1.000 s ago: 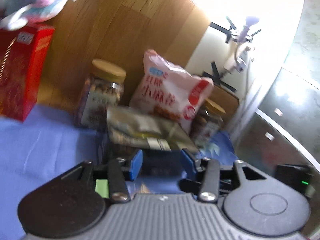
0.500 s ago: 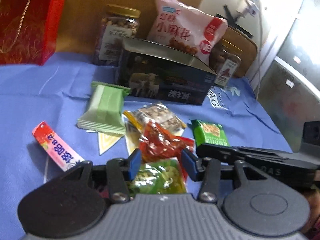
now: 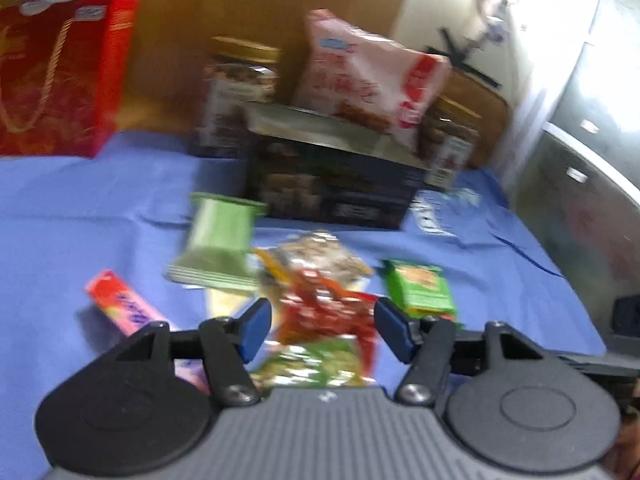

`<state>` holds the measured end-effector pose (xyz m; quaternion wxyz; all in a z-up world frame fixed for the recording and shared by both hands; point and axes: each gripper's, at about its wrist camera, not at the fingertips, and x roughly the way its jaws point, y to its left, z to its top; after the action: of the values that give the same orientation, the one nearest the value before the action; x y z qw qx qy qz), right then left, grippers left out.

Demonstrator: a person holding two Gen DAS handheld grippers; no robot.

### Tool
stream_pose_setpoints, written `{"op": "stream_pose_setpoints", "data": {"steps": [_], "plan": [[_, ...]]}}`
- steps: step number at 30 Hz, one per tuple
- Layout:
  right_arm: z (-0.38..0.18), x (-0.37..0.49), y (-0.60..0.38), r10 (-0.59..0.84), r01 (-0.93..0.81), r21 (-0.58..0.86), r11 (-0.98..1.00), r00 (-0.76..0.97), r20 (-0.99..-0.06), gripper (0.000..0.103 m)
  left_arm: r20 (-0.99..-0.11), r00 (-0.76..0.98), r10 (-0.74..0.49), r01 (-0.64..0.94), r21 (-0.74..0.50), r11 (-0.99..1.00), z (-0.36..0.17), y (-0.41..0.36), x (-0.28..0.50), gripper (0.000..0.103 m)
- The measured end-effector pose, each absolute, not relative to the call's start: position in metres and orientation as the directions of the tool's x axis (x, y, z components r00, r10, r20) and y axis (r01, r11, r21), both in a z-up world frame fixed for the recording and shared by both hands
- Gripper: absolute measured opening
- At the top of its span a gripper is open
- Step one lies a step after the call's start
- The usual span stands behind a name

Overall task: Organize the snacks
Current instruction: 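Grasp the red spicy-snack packet with the right gripper, then carry the red packet in the right gripper over the black tin box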

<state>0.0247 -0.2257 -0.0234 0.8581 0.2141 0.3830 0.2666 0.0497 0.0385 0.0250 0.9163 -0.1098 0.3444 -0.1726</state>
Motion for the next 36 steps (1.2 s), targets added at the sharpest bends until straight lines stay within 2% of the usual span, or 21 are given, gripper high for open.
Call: {"op": "stream_pose_setpoints", "data": {"steps": [6, 7, 10, 13, 16, 19, 26, 27, 29, 32, 34, 36], "plan": [[-0.033, 0.057, -0.207, 0.651, -0.27, 0.617, 0.74, 0.519, -0.554, 0.036, -0.613, 0.687, -0.392, 0.204, -0.355, 0.912, 0.014, 0.051, 0.057, 0.058], [-0.036, 0.063, -0.203, 0.664, -0.262, 0.635, 0.727, 0.504, -0.552, 0.034, -0.613, 0.684, -0.395, 0.207, -0.357, 0.911, 0.014, 0.051, 0.057, 0.058], [-0.038, 0.07, -0.197, 0.685, -0.239, 0.67, 0.703, 0.48, -0.548, 0.016, -0.615, 0.68, -0.398, 0.21, -0.357, 0.91, 0.014, 0.051, 0.056, 0.058], [-0.02, 0.055, -0.207, 0.663, -0.288, 0.629, 0.722, 0.548, -0.51, 0.01, -0.614, 0.671, -0.416, 0.217, -0.374, 0.902, 0.014, 0.05, 0.054, 0.06], [-0.006, 0.031, -0.231, 0.621, -0.317, 0.572, 0.756, 0.623, -0.475, 0.009, -0.607, 0.655, -0.451, 0.248, -0.391, 0.886, 0.017, 0.041, 0.053, 0.06], [-0.002, 0.01, -0.266, 0.554, -0.282, 0.529, 0.8, 0.686, -0.472, 0.009, -0.585, 0.634, -0.506, 0.316, -0.402, 0.859, 0.022, 0.023, 0.051, 0.06], [-0.026, -0.014, -0.328, 0.487, -0.119, 0.61, 0.783, 0.727, -0.484, 0.01, -0.59, 0.533, -0.606, 0.462, -0.397, 0.793, 0.025, -0.042, 0.06, 0.062], [-0.031, -0.015, -0.332, 0.474, -0.086, 0.62, 0.78, 0.728, -0.496, 0.014, -0.601, 0.521, -0.607, 0.472, -0.39, 0.791, 0.023, -0.051, 0.062, 0.062], [-0.039, -0.016, -0.342, 0.454, -0.016, 0.642, 0.767, 0.719, -0.525, 0.017, -0.623, 0.5, -0.601, 0.48, -0.378, 0.791, 0.019, -0.066, 0.065, 0.062], [-0.045, -0.02, -0.353, 0.519, -0.015, 0.715, 0.699, 0.698, -0.493, 0.023, -0.637, 0.459, -0.619, 0.488, -0.402, 0.775, 0.012, -0.077, 0.068, 0.062], [-0.044, -0.022, -0.35, 0.539, -0.042, 0.717, 0.696, 0.691, -0.482, 0.032, -0.655, 0.441, -0.614, 0.482, -0.404, 0.777, 0.004, -0.082, 0.07, 0.063], [-0.042, -0.021, -0.343, 0.55, -0.074, 0.704, 0.707, 0.684, -0.48, 0.032, -0.639, 0.453, -0.622, 0.501, -0.394, 0.77, 0.001, -0.084, 0.066, 0.071]]}}
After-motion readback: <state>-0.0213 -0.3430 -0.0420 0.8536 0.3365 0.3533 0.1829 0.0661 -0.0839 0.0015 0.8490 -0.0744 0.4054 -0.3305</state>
